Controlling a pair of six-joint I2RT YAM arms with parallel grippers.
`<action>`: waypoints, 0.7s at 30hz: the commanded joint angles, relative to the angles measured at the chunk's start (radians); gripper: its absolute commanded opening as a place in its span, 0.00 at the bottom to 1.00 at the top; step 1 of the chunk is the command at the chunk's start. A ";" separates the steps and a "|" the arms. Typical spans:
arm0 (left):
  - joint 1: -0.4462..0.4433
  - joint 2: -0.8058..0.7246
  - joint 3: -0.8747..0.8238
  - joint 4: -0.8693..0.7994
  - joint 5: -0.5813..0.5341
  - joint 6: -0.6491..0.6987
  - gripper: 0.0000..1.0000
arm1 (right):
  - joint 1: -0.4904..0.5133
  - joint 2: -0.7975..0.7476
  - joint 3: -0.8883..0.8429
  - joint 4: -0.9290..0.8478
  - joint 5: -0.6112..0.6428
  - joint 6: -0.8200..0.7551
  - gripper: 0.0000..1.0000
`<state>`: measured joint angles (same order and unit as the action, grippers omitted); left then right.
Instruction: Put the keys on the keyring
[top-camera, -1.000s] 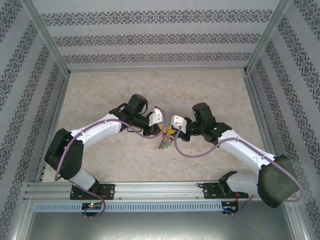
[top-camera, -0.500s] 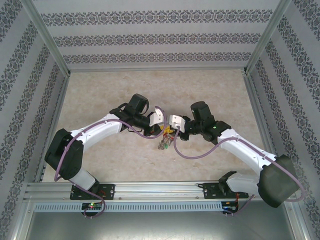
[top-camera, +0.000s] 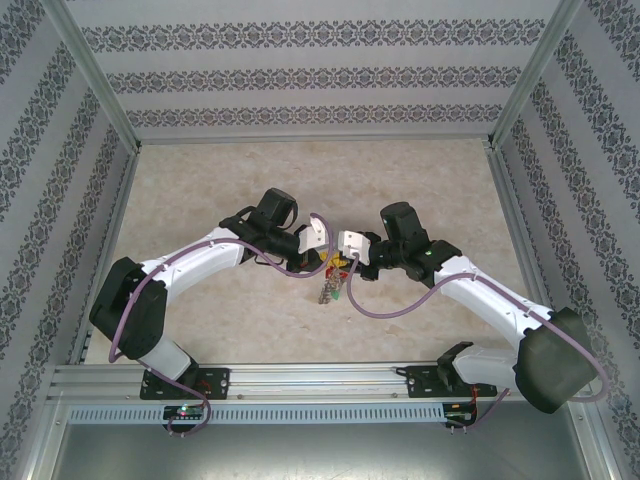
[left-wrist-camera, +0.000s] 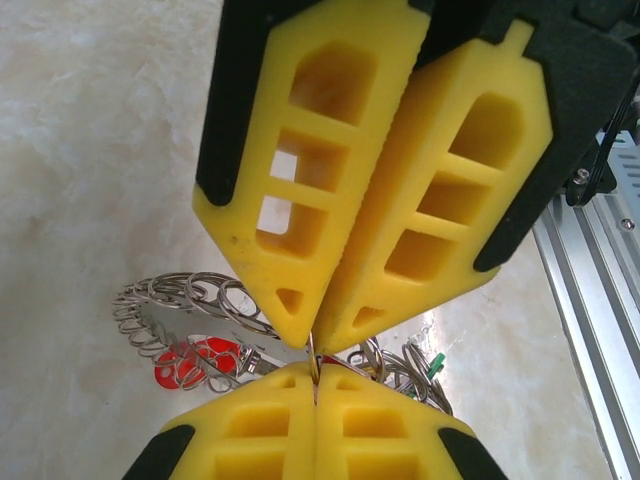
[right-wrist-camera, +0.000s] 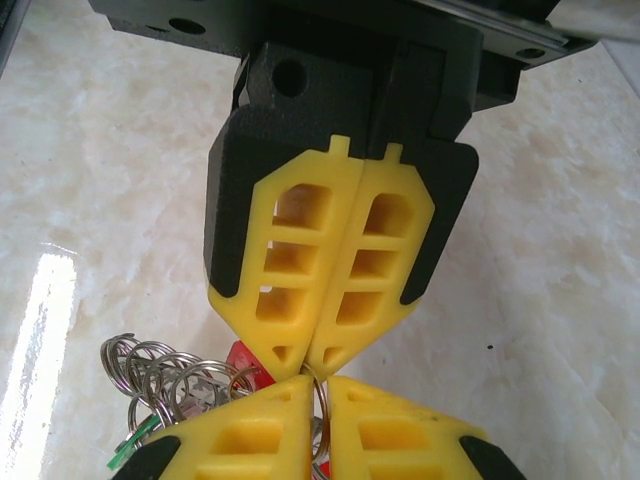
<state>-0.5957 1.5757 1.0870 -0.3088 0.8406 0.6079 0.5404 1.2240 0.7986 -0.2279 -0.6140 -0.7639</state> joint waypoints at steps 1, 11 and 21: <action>-0.020 -0.039 0.027 0.011 0.043 0.023 0.00 | 0.006 0.017 0.016 -0.067 0.039 -0.043 0.13; -0.020 -0.050 0.011 0.027 0.041 0.027 0.00 | 0.004 0.041 0.037 -0.102 0.007 -0.055 0.18; -0.019 -0.076 -0.052 0.120 0.033 0.020 0.00 | -0.040 0.039 0.006 -0.031 -0.116 -0.006 0.18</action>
<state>-0.5987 1.5398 1.0409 -0.2760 0.8291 0.6178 0.5137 1.2537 0.8204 -0.2810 -0.6708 -0.7853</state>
